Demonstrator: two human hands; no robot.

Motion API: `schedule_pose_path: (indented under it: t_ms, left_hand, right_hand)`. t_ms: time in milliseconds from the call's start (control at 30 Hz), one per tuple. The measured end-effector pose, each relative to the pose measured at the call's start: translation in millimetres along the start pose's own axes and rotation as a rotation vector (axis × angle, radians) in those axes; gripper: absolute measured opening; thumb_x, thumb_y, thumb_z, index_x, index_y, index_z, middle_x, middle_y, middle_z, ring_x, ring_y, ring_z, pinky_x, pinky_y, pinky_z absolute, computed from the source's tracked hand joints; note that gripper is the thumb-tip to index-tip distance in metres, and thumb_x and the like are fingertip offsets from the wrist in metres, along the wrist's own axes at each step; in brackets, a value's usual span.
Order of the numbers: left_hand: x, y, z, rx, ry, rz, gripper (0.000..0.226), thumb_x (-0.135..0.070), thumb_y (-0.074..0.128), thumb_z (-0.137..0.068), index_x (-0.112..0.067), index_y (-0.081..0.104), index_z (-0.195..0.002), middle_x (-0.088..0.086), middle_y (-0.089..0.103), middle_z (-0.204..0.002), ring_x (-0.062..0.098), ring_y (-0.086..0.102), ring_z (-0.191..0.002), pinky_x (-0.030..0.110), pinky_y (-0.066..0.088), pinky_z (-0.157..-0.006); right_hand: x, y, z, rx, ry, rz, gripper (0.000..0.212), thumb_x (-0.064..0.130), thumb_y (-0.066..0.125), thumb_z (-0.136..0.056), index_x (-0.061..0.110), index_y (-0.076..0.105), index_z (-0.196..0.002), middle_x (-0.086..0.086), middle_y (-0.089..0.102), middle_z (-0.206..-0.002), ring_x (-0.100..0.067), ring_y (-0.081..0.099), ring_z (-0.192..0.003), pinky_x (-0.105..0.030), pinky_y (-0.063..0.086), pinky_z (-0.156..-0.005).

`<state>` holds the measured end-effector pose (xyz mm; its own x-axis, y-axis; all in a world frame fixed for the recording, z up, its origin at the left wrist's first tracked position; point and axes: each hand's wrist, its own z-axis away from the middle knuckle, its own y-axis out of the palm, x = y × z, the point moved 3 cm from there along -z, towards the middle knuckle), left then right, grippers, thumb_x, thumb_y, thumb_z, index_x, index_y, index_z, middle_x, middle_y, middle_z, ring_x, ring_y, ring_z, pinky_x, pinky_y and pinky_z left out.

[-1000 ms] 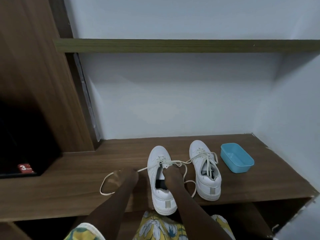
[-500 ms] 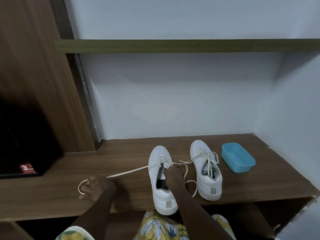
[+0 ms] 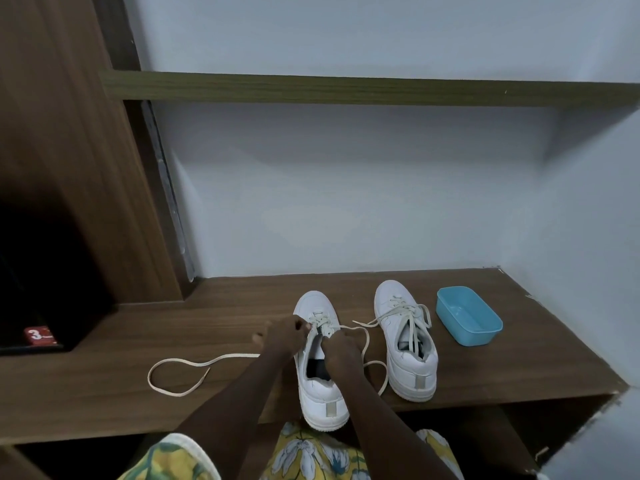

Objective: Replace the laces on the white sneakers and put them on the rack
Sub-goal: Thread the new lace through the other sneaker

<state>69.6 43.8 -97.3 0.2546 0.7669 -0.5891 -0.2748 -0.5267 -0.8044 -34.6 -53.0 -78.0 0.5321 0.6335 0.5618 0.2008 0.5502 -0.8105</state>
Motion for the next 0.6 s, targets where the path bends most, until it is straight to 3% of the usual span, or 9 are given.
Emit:
schedule_pose_path:
  t_ms: [100, 200, 300, 467, 600]
  left_hand:
    - [-0.4, 4.8, -2.4, 0.033, -0.057, -0.02, 0.017, -0.039, 0.047, -0.091, -0.028, 0.051, -0.079, 0.0, 0.067, -0.099, 0.025, 0.057, -0.103, 0.044, 0.037, -0.1]
    - [5.6, 2.4, -4.4, -0.019, -0.12, -0.041, 0.019, -0.03, 0.047, -0.088, -0.027, 0.049, -0.069, -0.002, 0.067, -0.101, 0.025, 0.053, -0.11, 0.041, 0.028, -0.104]
    - [16.1, 0.1, -2.9, -0.042, -0.215, -0.057, 0.019, -0.035, 0.048, -0.088, -0.03, 0.051, -0.07, -0.005, 0.066, -0.103, 0.023, 0.05, -0.114, 0.044, 0.023, -0.105]
    - [13.1, 2.4, -0.9, -0.056, -0.263, -0.055, 0.017, -0.038, 0.048, -0.087, -0.031, 0.056, -0.074, -0.002, 0.067, -0.103, 0.025, 0.053, -0.111, 0.042, 0.029, -0.104]
    - [11.1, 5.6, 5.9, -0.074, -0.278, 0.034, 0.026, -0.033, 0.05, -0.089, -0.029, 0.046, -0.064, -0.001, 0.067, -0.101, 0.024, 0.054, -0.109, 0.043, 0.033, -0.104]
  right_hand:
    - [-6.4, 4.5, -6.0, -0.035, -0.006, 0.045, 0.035, 0.014, 0.036, -0.099, -0.006, 0.047, -0.126, -0.023, 0.054, -0.126, -0.034, 0.053, -0.117, -0.021, 0.049, -0.085]
    - [-4.7, 5.9, -6.5, 0.007, -0.015, 0.058, 0.032, 0.011, 0.036, -0.098, -0.003, 0.053, -0.121, -0.022, 0.053, -0.124, -0.035, 0.051, -0.116, -0.035, 0.045, -0.094]
    - [-3.9, 5.5, -7.0, -0.007, -0.003, 0.065, 0.033, 0.018, 0.033, -0.101, 0.0, 0.052, -0.122, -0.016, 0.058, -0.122, -0.03, 0.057, -0.112, -0.032, 0.046, -0.088]
    - [-3.3, 3.5, -6.9, -0.015, 0.033, 0.059, 0.036, 0.028, 0.033, -0.103, 0.001, 0.049, -0.122, -0.013, 0.061, -0.12, -0.027, 0.06, -0.111, -0.03, 0.047, -0.085]
    - [-5.0, 4.1, -8.6, -0.026, 0.026, 0.054, 0.037, 0.029, 0.033, -0.103, 0.002, 0.049, -0.122, -0.013, 0.061, -0.12, -0.027, 0.06, -0.11, -0.03, 0.047, -0.084]
